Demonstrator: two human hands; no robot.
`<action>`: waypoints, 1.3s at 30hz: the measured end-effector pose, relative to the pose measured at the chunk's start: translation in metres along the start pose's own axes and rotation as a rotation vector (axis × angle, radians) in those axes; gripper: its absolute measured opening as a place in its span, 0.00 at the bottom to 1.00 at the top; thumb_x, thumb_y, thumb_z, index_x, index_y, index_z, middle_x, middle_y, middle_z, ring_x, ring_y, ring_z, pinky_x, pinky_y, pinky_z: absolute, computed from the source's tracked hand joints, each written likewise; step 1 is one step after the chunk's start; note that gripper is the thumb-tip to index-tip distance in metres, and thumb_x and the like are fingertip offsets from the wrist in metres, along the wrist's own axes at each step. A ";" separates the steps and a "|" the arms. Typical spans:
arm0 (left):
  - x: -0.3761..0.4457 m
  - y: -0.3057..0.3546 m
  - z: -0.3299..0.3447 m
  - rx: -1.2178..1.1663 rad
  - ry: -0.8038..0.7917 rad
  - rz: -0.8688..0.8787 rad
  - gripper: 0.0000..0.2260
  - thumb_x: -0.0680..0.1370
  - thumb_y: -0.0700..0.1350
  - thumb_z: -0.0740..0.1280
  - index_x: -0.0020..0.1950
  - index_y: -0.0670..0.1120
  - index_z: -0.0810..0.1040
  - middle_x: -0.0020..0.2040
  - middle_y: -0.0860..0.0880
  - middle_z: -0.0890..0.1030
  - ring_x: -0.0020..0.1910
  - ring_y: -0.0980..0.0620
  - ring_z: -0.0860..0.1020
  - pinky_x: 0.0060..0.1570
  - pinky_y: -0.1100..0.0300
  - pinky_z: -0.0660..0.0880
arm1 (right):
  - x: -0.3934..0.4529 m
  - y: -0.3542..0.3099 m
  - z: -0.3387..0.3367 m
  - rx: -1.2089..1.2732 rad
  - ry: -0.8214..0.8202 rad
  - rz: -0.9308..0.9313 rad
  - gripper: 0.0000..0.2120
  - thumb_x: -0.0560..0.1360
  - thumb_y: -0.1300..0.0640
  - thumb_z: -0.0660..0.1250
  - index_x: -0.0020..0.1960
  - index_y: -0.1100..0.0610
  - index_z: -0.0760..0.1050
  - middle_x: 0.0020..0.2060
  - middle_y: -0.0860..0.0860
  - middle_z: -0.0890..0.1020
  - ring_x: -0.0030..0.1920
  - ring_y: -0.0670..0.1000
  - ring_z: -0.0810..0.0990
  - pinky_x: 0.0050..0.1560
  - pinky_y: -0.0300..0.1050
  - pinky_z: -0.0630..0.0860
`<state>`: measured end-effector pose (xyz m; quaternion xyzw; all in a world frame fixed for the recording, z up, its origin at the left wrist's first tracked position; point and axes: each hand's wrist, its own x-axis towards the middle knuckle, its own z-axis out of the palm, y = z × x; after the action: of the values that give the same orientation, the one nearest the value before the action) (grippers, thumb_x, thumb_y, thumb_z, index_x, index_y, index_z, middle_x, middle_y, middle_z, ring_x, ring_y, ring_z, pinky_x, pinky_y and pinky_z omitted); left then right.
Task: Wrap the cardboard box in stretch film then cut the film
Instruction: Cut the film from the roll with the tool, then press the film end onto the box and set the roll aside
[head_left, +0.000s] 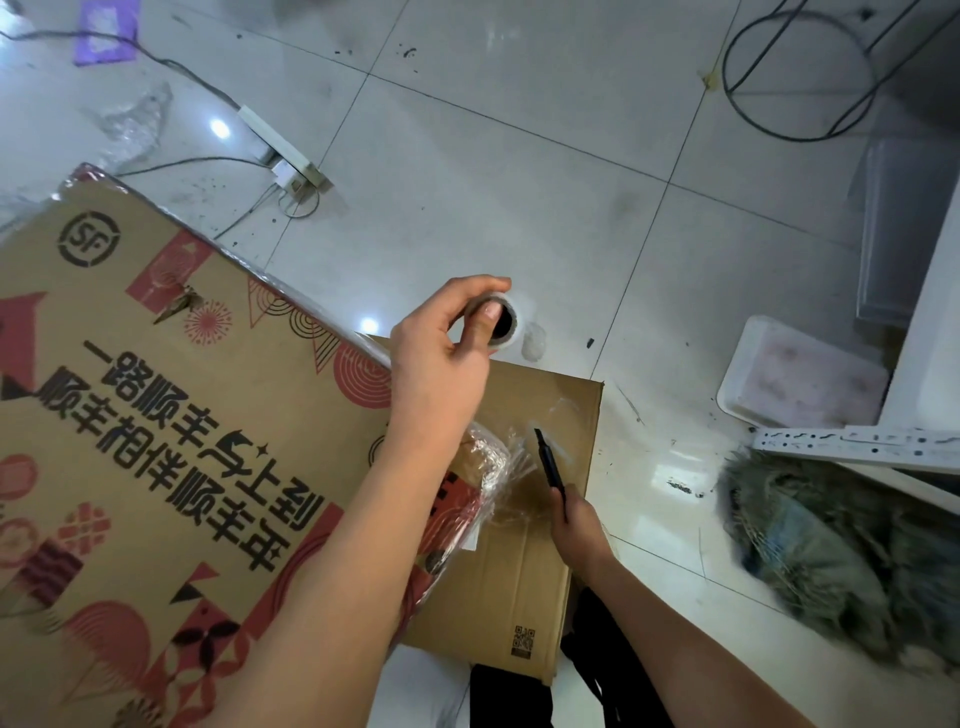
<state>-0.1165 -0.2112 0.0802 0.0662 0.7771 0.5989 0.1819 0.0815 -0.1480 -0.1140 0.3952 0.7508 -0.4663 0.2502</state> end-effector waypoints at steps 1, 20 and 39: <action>0.000 0.000 0.000 0.000 0.004 0.004 0.10 0.77 0.36 0.65 0.51 0.50 0.81 0.52 0.55 0.82 0.55 0.58 0.79 0.53 0.48 0.78 | -0.001 -0.001 0.002 0.006 -0.006 -0.004 0.12 0.82 0.54 0.50 0.53 0.60 0.68 0.31 0.50 0.71 0.27 0.47 0.69 0.23 0.35 0.62; -0.004 0.003 0.001 -0.025 0.053 -0.026 0.08 0.78 0.36 0.64 0.51 0.47 0.81 0.51 0.48 0.82 0.40 0.64 0.80 0.39 0.52 0.82 | 0.003 -0.005 0.047 -0.197 -0.031 0.028 0.19 0.79 0.53 0.60 0.66 0.60 0.66 0.61 0.59 0.69 0.53 0.60 0.78 0.53 0.53 0.76; -0.010 0.013 -0.002 -0.182 0.158 -0.022 0.08 0.79 0.35 0.62 0.49 0.45 0.79 0.50 0.44 0.80 0.44 0.58 0.80 0.34 0.56 0.81 | -0.005 -0.120 -0.102 0.410 0.553 -0.603 0.14 0.76 0.64 0.54 0.52 0.60 0.78 0.52 0.49 0.76 0.58 0.47 0.74 0.60 0.38 0.69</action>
<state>-0.1090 -0.2125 0.0952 -0.0067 0.7319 0.6684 0.1322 -0.0158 -0.0889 -0.0051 0.3101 0.7630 -0.5345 -0.1898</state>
